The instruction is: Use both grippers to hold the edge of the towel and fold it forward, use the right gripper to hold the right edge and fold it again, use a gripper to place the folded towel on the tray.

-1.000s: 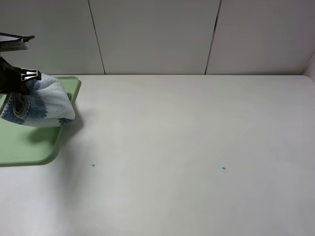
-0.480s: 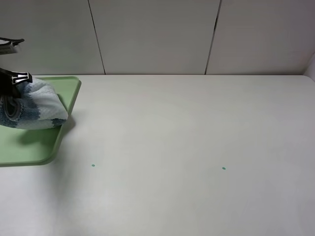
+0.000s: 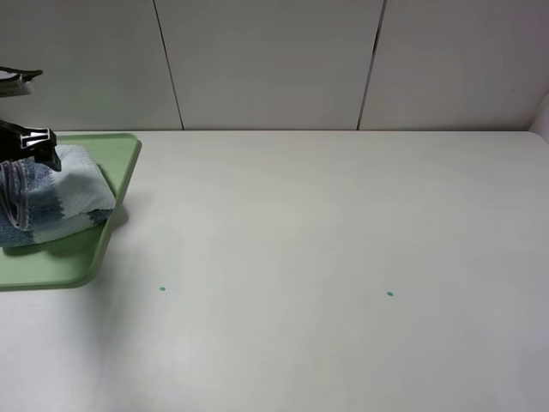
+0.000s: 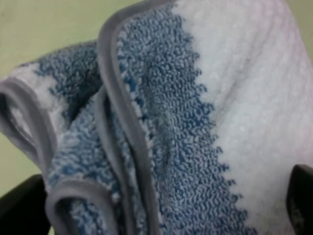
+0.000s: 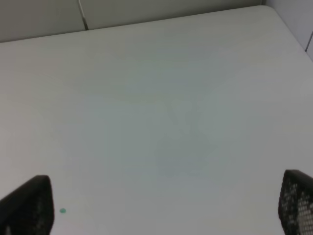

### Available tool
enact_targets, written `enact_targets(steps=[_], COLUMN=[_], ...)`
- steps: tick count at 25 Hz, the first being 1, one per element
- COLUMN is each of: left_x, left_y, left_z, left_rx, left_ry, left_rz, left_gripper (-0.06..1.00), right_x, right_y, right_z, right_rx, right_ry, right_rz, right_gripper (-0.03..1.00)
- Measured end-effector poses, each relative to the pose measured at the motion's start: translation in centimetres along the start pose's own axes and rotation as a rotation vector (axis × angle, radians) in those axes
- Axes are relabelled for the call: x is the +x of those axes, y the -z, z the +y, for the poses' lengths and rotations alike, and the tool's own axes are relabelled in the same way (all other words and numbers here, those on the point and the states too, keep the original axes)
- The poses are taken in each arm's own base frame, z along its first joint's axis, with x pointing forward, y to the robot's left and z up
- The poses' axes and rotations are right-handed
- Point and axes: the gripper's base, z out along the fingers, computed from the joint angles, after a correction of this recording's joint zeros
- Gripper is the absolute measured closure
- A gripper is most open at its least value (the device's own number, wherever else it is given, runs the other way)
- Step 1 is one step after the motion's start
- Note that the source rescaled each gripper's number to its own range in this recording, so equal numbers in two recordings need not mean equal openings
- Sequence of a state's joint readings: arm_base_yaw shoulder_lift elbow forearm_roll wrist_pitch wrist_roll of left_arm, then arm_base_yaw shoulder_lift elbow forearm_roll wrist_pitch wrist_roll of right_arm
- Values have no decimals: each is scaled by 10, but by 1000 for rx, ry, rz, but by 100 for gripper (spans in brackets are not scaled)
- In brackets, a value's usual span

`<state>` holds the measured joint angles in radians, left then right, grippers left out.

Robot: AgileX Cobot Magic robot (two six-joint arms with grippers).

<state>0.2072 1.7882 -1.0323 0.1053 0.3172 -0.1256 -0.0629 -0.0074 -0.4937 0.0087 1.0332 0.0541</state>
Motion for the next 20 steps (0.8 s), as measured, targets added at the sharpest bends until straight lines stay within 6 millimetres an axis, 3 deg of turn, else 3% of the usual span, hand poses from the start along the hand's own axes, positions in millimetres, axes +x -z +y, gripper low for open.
enact_targets(steps=[6, 20], left_x=[3, 10], left_y=[7, 82], left_z=[1, 7], left_rx=[-6, -31], left_ry=[1, 13], left_rz=[35, 68], left_gripper=[-5, -5], right_x=[0, 0], right_y=[0, 0], right_z=[0, 0], right_rx=[0, 0], right_ry=[0, 0], right_rz=[0, -1], right_gripper=[-3, -3])
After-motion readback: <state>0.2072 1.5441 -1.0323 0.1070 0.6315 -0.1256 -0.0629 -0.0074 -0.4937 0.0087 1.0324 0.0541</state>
